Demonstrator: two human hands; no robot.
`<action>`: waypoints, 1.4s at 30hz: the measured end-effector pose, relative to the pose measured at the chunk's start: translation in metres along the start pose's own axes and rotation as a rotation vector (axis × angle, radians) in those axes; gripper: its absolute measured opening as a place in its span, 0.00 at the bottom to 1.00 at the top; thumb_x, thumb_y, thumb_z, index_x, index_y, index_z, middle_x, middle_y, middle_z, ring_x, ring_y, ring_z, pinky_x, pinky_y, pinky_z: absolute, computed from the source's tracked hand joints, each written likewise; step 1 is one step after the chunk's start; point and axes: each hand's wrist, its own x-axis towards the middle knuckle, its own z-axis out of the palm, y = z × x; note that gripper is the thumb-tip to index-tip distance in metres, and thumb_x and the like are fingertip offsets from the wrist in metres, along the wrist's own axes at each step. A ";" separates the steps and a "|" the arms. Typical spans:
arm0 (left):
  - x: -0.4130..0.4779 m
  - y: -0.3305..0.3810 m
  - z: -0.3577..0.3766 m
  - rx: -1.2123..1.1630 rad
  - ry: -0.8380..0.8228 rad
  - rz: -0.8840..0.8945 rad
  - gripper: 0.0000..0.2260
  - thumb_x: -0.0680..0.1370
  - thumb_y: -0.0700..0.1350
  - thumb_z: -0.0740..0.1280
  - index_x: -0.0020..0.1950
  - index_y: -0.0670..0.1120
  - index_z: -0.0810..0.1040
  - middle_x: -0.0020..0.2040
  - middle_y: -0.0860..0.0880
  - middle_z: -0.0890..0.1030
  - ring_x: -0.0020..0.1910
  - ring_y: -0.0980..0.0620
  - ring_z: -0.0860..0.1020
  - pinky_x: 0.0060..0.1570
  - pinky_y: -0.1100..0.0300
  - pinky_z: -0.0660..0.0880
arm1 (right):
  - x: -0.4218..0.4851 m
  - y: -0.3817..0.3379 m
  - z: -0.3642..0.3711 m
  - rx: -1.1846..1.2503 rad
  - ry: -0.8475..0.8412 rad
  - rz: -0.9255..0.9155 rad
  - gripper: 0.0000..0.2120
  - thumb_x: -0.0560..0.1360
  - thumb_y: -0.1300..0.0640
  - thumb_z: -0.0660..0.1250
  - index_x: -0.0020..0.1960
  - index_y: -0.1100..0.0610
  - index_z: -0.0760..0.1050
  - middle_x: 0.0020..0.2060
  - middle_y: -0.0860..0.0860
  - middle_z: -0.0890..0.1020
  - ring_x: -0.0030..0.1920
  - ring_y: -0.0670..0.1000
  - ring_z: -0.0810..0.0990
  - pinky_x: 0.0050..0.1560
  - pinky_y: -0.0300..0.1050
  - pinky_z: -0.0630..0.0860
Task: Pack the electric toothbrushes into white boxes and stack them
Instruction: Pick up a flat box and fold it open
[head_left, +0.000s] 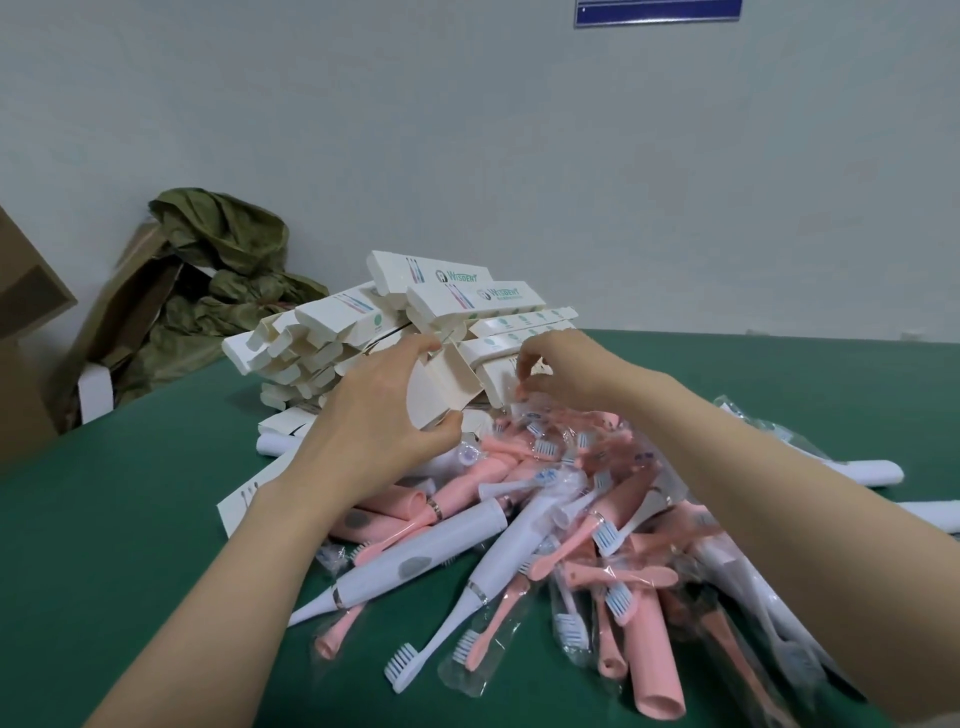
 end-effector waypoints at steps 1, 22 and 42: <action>0.000 0.000 0.001 0.000 0.004 0.005 0.29 0.66 0.57 0.65 0.66 0.52 0.70 0.59 0.53 0.77 0.58 0.51 0.74 0.54 0.59 0.68 | -0.001 -0.001 -0.001 0.054 0.019 -0.004 0.03 0.79 0.58 0.63 0.51 0.57 0.74 0.49 0.52 0.78 0.51 0.54 0.75 0.47 0.43 0.69; -0.001 0.000 0.004 0.019 0.006 0.006 0.31 0.65 0.61 0.63 0.66 0.52 0.68 0.58 0.52 0.77 0.57 0.53 0.74 0.51 0.60 0.67 | -0.043 -0.069 -0.023 0.504 0.145 -0.089 0.01 0.73 0.56 0.68 0.44 0.54 0.77 0.41 0.50 0.84 0.37 0.48 0.83 0.36 0.36 0.75; -0.002 0.007 0.000 -0.018 -0.008 -0.002 0.33 0.65 0.59 0.63 0.69 0.50 0.68 0.58 0.51 0.78 0.58 0.52 0.73 0.53 0.59 0.69 | -0.035 -0.076 -0.022 0.593 0.253 -0.061 0.08 0.67 0.63 0.73 0.41 0.54 0.75 0.37 0.52 0.84 0.29 0.44 0.75 0.28 0.34 0.70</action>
